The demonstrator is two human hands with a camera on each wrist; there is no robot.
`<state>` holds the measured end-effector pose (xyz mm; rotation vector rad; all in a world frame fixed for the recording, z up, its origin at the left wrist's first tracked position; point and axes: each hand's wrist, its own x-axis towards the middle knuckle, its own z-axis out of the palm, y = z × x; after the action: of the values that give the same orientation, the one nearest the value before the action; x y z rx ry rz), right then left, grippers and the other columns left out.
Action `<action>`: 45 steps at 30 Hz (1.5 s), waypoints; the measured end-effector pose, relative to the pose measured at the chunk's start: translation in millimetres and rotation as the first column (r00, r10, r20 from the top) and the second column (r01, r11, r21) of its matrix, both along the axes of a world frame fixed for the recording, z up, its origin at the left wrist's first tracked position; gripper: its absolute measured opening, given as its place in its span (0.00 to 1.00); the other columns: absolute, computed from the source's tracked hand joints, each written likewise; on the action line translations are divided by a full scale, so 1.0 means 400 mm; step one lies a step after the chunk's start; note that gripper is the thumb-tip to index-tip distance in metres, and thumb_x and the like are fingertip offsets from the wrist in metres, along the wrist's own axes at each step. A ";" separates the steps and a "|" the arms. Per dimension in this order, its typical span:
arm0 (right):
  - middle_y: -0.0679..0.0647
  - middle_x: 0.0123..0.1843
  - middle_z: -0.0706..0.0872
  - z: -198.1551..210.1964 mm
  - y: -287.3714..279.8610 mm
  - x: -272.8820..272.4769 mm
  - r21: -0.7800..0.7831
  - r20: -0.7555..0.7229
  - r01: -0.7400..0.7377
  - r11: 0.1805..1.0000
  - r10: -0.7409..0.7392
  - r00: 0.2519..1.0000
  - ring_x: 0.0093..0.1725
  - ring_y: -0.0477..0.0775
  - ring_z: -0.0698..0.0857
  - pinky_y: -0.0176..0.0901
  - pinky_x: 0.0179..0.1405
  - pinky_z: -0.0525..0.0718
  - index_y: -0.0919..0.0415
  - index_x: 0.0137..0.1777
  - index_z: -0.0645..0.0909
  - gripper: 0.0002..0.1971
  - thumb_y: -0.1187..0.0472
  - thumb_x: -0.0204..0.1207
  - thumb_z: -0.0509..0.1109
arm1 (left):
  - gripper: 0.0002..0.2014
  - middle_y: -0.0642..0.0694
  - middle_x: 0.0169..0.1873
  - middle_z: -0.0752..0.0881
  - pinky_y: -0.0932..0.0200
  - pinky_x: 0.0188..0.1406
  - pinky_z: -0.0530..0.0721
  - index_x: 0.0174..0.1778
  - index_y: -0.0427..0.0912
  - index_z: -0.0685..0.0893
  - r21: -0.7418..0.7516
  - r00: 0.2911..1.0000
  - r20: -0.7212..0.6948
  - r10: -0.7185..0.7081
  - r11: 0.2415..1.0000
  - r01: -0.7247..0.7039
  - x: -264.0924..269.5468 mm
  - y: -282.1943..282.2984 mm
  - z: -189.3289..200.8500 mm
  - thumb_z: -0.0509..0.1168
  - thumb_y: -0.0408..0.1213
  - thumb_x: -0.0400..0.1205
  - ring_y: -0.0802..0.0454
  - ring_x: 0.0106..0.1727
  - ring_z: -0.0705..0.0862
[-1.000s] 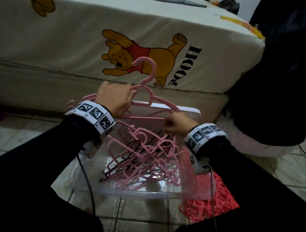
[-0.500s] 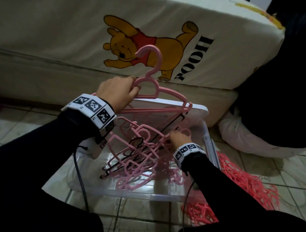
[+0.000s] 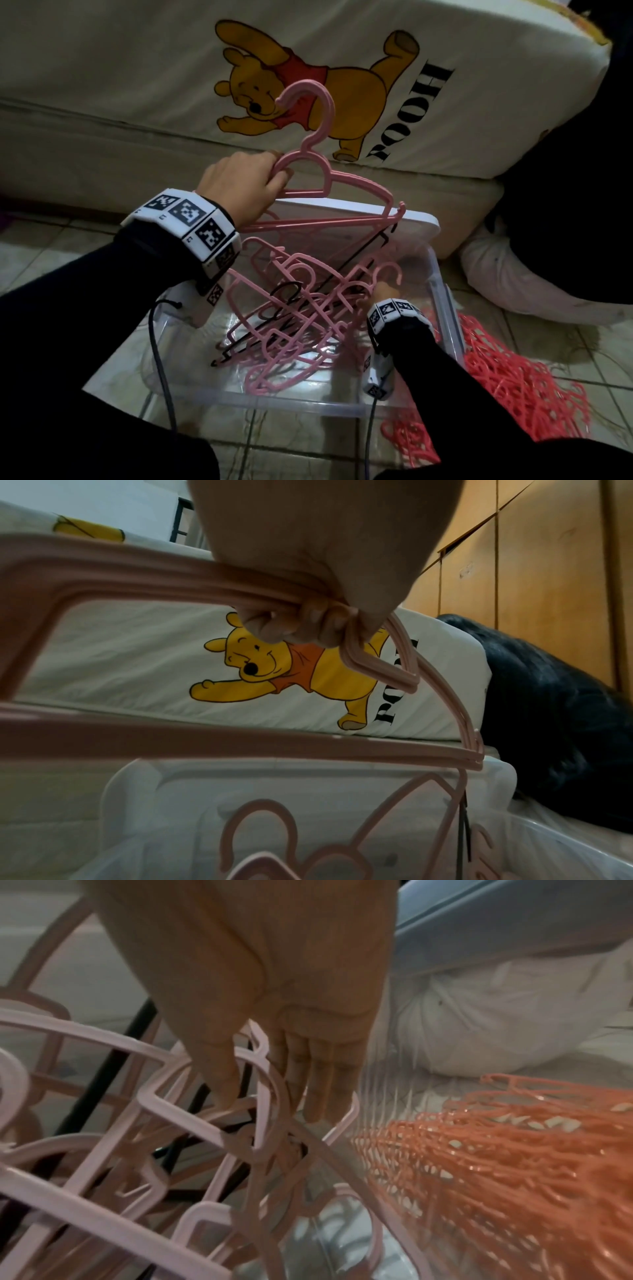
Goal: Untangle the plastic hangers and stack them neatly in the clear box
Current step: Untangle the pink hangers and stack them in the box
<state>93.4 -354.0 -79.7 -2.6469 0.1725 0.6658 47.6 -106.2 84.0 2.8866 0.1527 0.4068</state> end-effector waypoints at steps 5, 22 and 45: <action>0.70 0.61 0.82 0.024 0.009 0.013 -0.060 0.128 0.015 0.998 -0.008 0.992 0.60 0.69 0.81 0.49 0.50 0.77 0.68 0.57 0.78 0.10 0.63 0.82 0.61 | 0.15 0.40 0.42 0.85 0.49 0.39 0.77 0.51 0.48 0.78 0.002 1.000 0.015 0.002 1.000 -0.002 -0.002 0.005 0.004 0.53 0.54 0.85 0.36 0.44 0.82; 0.68 0.60 0.83 0.153 0.032 -0.042 -0.218 0.219 -0.173 0.960 0.221 0.950 0.60 0.69 0.83 0.53 0.54 0.81 0.71 0.62 0.76 0.14 0.72 0.81 0.55 | 0.16 0.38 0.41 0.83 0.50 0.38 0.73 0.55 0.46 0.77 0.068 0.995 0.070 0.070 0.995 -0.075 -0.028 0.012 0.045 0.52 0.53 0.86 0.35 0.46 0.83; 0.59 0.41 0.88 0.452 -0.049 -0.051 0.039 0.440 -0.394 0.918 0.338 0.832 0.42 0.57 0.85 0.42 0.40 0.77 0.56 0.38 0.81 0.05 0.63 0.74 0.71 | 0.14 0.40 0.38 0.81 0.51 0.38 0.69 0.56 0.50 0.77 -0.114 0.965 0.139 0.221 0.972 -0.206 -0.052 0.034 0.069 0.53 0.54 0.84 0.36 0.43 0.80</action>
<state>72.9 -373.7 101.0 -2.6415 -0.5025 0.1770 27.0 -92.7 111.6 2.7371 0.4483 0.6353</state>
